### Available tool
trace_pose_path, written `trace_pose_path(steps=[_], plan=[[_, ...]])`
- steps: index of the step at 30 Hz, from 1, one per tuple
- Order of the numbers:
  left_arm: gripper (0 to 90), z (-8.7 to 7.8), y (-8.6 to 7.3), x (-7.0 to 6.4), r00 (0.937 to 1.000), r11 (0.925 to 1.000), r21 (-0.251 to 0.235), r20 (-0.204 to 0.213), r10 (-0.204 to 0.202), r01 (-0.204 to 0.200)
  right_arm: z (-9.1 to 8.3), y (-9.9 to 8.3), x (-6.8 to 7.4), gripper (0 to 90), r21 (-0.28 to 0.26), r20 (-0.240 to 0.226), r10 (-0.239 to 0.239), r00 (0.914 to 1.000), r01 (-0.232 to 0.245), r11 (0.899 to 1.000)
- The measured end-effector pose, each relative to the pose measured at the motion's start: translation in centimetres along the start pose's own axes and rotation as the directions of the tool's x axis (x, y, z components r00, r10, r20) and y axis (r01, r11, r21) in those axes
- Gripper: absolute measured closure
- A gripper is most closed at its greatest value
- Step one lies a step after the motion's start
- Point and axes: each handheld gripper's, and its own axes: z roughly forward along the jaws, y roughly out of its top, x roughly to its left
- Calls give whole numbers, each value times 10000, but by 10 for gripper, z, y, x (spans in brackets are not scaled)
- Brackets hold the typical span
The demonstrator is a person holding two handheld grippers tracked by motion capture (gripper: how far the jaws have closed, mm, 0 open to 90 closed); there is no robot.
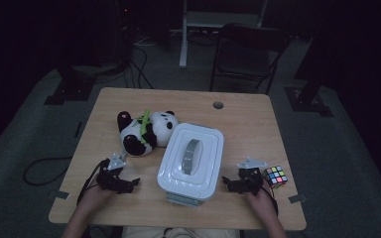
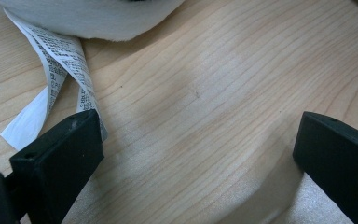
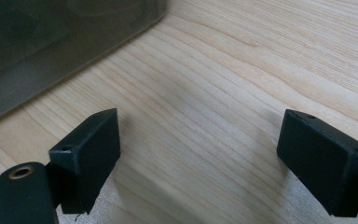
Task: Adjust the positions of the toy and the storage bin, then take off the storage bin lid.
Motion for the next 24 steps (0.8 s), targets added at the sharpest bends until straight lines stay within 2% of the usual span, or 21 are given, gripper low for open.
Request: trace_pose_path(steps=[14,18,24], plan=[[21,0,0,-3,9999,10000,-5,-98,-97,97,-1,0,-1,125,80,-103,-153,9998,154,9999],[21,0,0,-3,9999,10000,-4,-98,-95,95,-2,1,-1,121,258,-116,-162,9998,165,9995],[21,0,0,-3,10000,10000,12,-25,10,-10,-6,6,0,133,887,-15,9,10000,-8,9961]])
